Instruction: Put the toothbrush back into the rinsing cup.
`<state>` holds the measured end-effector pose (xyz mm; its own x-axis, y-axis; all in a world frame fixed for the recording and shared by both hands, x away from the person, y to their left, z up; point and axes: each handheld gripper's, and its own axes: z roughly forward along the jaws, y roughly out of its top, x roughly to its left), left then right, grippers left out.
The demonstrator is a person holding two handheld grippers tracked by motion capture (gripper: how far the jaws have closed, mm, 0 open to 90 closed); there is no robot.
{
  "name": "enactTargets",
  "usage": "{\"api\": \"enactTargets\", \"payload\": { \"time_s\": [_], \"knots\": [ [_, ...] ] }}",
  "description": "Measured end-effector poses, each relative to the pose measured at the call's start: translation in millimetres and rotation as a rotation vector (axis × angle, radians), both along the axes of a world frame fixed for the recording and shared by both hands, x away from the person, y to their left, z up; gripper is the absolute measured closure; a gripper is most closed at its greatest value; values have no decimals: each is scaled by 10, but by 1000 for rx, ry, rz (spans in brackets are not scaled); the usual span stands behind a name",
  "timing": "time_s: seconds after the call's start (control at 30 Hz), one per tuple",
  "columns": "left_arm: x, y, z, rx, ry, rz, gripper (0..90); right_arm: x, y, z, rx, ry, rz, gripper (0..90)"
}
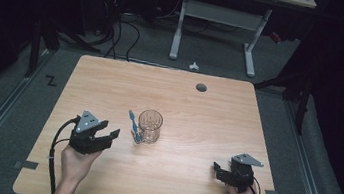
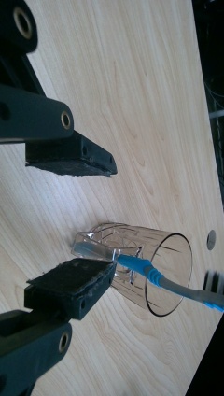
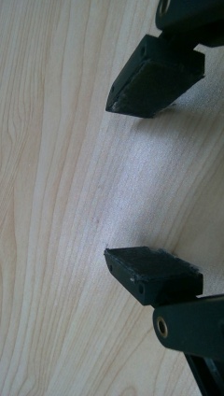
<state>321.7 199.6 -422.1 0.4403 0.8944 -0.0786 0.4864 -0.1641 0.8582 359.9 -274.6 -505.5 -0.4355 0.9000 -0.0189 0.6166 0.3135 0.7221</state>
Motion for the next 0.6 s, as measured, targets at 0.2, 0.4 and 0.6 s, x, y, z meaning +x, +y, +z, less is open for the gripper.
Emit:
{"api": "enactTargets", "payload": {
  "time_s": [0.2, 0.4, 0.6],
  "knots": [
    [-13, 37, -32, -6, 7, 9, 470, 0, 0, 0, 0, 0, 0, 250],
    [-22, 76, -56, -7, 12, 18, 470, 0, 0, 0, -1, -1, 1, 250],
    [-27, 105, -83, -8, 19, 25, 470, 0, -1, 0, -1, 0, 0, 250]
  ]
}}
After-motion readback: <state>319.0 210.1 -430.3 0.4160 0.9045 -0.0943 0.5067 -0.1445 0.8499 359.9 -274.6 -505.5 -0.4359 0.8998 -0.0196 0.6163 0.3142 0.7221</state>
